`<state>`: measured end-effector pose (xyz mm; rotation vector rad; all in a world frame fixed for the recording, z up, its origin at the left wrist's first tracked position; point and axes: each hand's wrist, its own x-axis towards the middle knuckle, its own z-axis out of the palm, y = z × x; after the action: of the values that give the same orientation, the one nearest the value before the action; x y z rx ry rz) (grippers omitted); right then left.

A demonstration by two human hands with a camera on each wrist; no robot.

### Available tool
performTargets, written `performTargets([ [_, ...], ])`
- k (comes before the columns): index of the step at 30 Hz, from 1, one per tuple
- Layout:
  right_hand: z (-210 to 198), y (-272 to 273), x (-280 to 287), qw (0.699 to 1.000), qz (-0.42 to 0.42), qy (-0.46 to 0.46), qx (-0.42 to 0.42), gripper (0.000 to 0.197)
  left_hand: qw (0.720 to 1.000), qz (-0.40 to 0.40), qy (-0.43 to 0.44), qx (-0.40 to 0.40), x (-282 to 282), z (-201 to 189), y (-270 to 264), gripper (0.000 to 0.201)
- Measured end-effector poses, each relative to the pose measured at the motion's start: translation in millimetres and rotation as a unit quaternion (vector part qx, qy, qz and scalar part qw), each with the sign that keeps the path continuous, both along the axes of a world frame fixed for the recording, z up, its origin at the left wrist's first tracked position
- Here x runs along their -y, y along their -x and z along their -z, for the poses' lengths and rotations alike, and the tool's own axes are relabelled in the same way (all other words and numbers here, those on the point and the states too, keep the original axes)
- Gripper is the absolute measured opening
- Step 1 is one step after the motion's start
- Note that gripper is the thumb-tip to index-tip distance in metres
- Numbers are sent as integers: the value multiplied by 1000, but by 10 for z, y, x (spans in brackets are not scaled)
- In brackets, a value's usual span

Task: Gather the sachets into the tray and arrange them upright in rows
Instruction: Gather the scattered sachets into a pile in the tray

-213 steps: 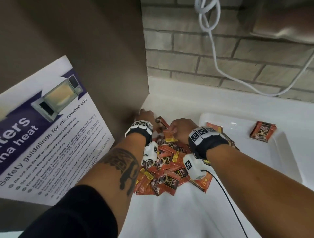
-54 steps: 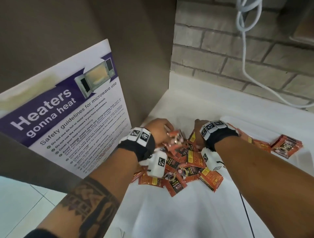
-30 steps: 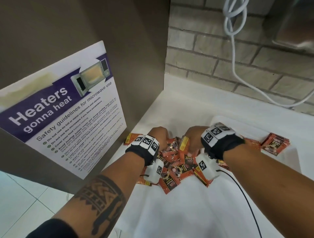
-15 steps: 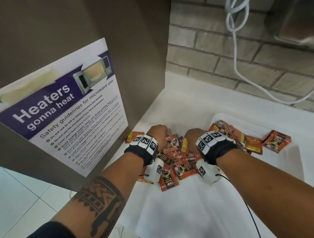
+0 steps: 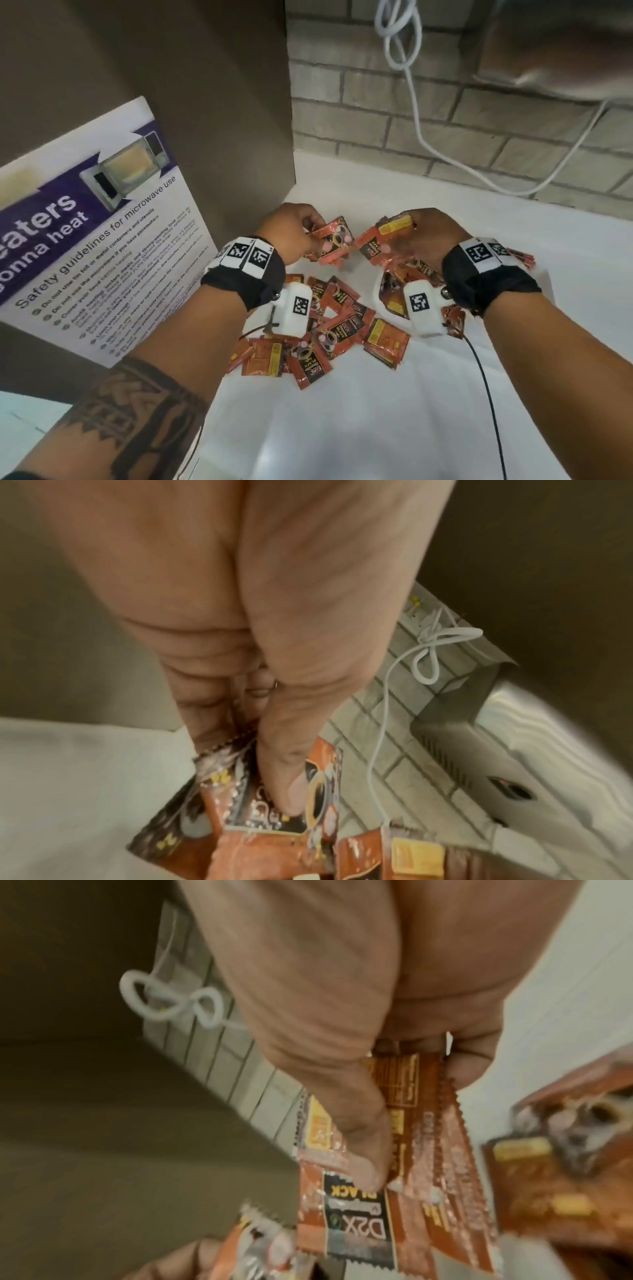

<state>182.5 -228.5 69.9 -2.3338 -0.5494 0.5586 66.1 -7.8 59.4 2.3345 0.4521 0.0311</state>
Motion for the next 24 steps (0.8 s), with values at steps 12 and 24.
performTargets([
  [12,420,-52,782,974,22,224,7,28,993,91,62,-45,1141,428,-491,40],
  [24,464,-143,804,971,65,227,35,49,988,153,-20,-24,1294,492,-440,44],
])
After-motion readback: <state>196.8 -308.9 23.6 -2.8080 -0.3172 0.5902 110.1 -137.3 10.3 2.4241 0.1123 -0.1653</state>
